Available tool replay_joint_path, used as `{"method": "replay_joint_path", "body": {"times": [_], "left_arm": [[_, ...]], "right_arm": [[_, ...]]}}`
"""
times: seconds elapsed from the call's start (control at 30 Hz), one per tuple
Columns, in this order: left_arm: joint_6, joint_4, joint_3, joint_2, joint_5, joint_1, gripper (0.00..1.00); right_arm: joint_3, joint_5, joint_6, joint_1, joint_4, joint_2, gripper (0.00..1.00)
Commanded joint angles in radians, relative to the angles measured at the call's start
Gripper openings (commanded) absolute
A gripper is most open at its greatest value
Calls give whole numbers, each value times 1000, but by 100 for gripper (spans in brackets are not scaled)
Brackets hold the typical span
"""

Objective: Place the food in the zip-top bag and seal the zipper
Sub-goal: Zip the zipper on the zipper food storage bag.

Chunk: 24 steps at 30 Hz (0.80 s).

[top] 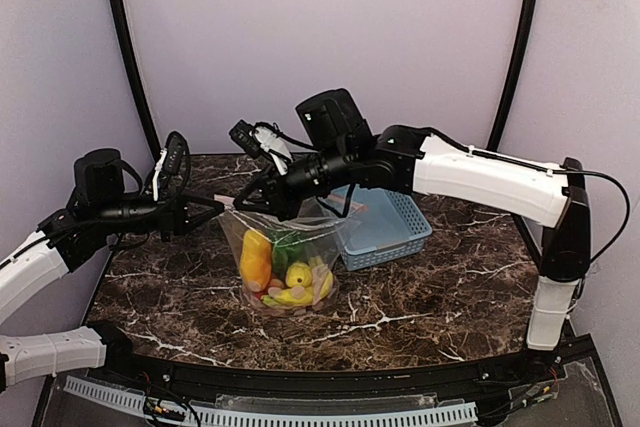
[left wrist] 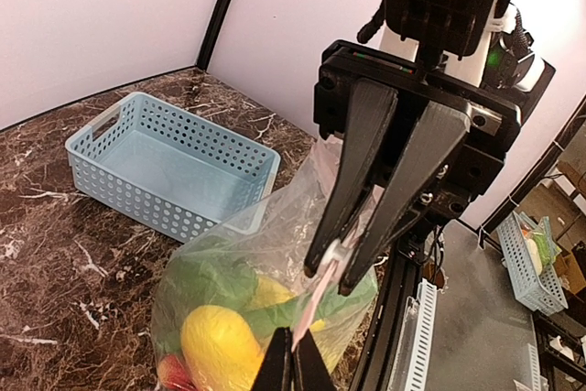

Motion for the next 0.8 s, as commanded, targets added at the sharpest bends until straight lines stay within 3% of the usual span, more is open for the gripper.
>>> {"method": "replay_joint_path", "body": {"times": [0.0,0.77], "left_arm": [[-17,22,-11,-22,-92,15,1],[-31,11,-5,-25,-194,17,1]], "right_arm": [[-37,40,-6,-22,-63,-74,0],[-170,123,20,-33,-77,-195,0]]}}
